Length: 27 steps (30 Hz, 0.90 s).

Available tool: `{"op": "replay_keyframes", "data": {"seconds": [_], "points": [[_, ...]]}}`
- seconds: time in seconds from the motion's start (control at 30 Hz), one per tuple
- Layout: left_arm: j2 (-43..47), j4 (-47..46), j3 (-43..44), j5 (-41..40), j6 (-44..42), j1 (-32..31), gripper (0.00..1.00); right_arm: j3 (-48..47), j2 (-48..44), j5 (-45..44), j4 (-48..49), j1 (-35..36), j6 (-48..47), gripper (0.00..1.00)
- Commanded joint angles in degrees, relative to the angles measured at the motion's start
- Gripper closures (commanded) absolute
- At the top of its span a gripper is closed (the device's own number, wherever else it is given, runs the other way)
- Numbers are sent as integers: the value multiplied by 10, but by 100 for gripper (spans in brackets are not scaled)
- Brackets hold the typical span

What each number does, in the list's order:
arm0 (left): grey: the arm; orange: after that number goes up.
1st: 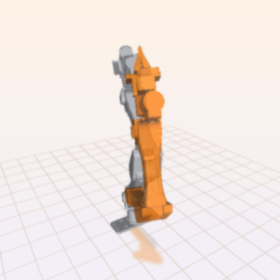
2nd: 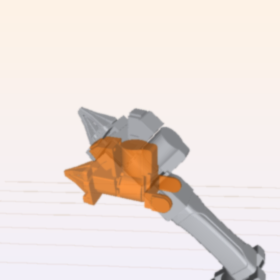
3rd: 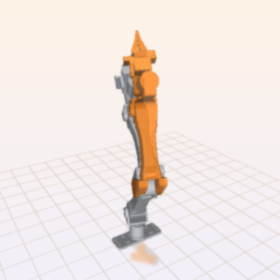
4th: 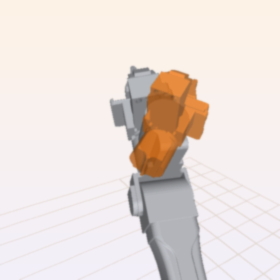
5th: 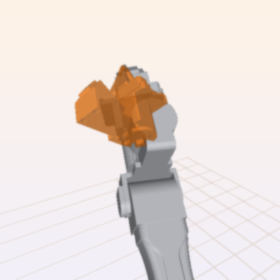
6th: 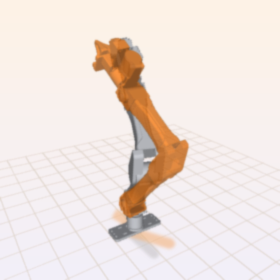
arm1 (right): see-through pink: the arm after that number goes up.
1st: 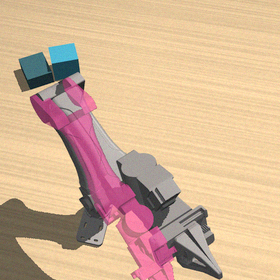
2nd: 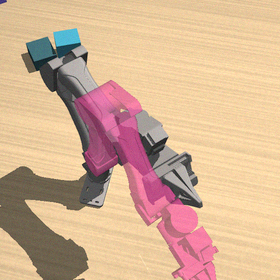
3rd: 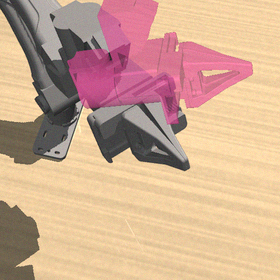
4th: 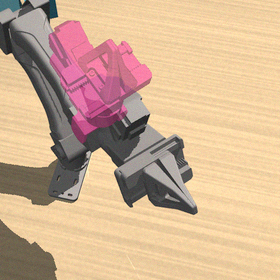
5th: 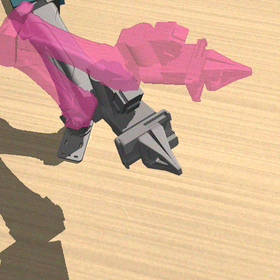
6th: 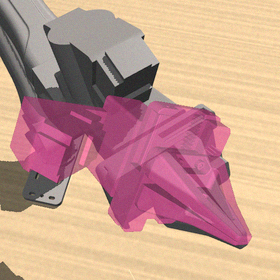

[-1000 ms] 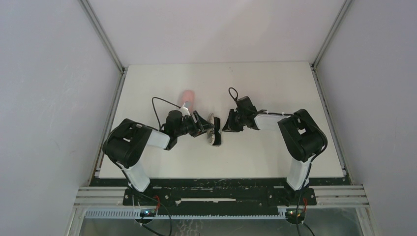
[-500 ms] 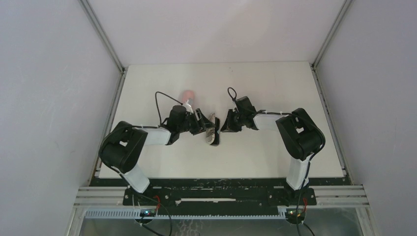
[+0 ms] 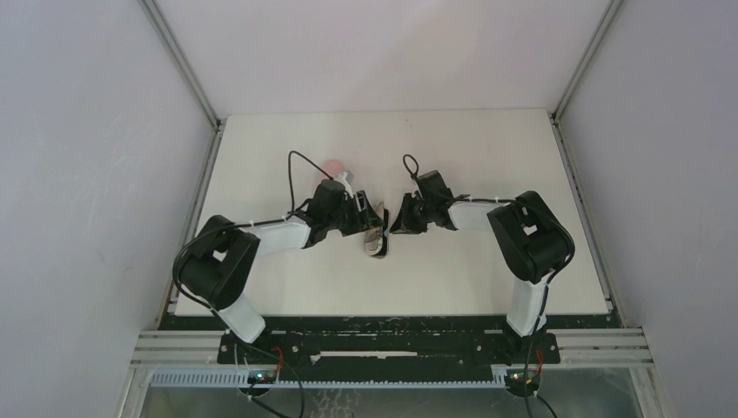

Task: Organize the sunglasses
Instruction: Close the sunglasses case at the center of the board.

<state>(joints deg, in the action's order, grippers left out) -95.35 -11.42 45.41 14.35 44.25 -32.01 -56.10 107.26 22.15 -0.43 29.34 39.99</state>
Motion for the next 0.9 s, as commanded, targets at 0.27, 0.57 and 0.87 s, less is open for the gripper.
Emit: {"op": "replay_keyframes", "data": {"seconds": [0.27, 0.57, 0.87], "points": [[-13, 180, 70, -161, -82, -41, 100, -4, -8, 12, 28, 9, 7, 87], [-6, 190, 71, -172, -87, -43, 85, 31, -62, -6, 20, -10, -1, 87], [25, 214, 80, -189, -112, -44, 75, 70, -127, -31, 0, -18, -13, 86]]}}
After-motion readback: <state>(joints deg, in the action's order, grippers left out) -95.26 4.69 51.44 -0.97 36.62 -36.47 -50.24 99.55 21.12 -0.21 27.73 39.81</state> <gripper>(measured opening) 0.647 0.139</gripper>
